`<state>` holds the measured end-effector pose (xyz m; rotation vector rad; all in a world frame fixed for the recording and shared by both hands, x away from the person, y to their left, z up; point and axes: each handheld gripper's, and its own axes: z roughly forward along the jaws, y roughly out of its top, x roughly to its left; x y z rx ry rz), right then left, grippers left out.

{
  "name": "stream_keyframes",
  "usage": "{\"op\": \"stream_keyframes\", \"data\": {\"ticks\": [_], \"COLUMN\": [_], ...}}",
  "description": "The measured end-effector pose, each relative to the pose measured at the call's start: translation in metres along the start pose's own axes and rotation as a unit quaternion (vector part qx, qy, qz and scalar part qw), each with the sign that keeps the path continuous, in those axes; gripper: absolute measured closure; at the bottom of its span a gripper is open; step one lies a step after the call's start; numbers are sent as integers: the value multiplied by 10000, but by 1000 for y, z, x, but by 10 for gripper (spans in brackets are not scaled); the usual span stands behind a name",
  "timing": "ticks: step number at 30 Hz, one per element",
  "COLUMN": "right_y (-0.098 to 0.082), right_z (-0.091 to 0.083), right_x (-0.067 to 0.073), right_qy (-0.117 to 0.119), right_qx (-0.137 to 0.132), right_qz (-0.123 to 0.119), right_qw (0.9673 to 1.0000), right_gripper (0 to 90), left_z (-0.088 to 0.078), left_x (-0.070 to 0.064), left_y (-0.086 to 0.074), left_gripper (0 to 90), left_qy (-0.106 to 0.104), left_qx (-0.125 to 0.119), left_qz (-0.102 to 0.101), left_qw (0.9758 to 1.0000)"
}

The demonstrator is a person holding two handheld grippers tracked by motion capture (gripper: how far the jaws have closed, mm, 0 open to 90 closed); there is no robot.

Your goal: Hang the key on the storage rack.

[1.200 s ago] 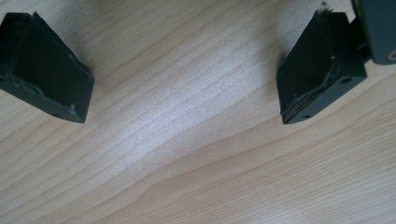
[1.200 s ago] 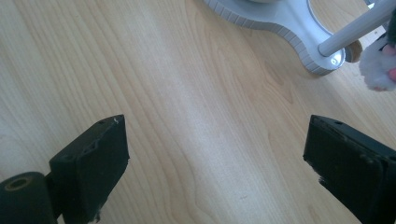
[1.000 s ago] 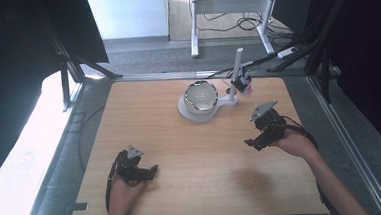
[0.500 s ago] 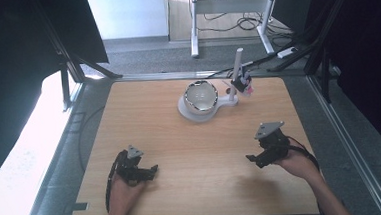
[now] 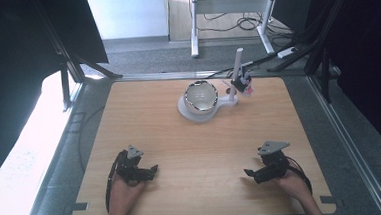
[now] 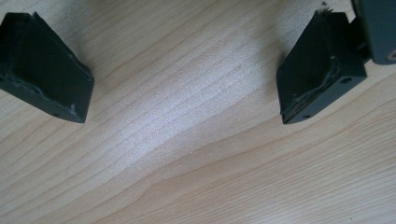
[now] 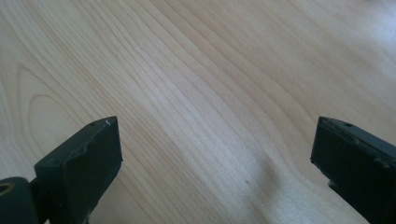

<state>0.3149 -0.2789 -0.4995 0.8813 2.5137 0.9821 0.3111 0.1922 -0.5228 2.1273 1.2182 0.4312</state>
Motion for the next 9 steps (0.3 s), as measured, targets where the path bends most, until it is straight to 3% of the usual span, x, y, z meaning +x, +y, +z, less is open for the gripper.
{"op": "stream_keyframes", "data": {"ticks": [5, 9], "right_y": [-18, -18], "right_z": [12, 11], "right_x": [-1, -1], "right_qy": [67, 40], "right_qx": [-28, -40], "right_qz": [335, 385], "right_qw": [9994, 9992], "right_gripper": [0, 3], "left_z": [0, 0], "left_x": [0, 0], "left_y": [0, 0], "left_gripper": [41, 41], "left_qy": [1, -1], "left_qx": [2, -1], "left_qz": [4, 3], "left_qw": [10000, 10000]}}
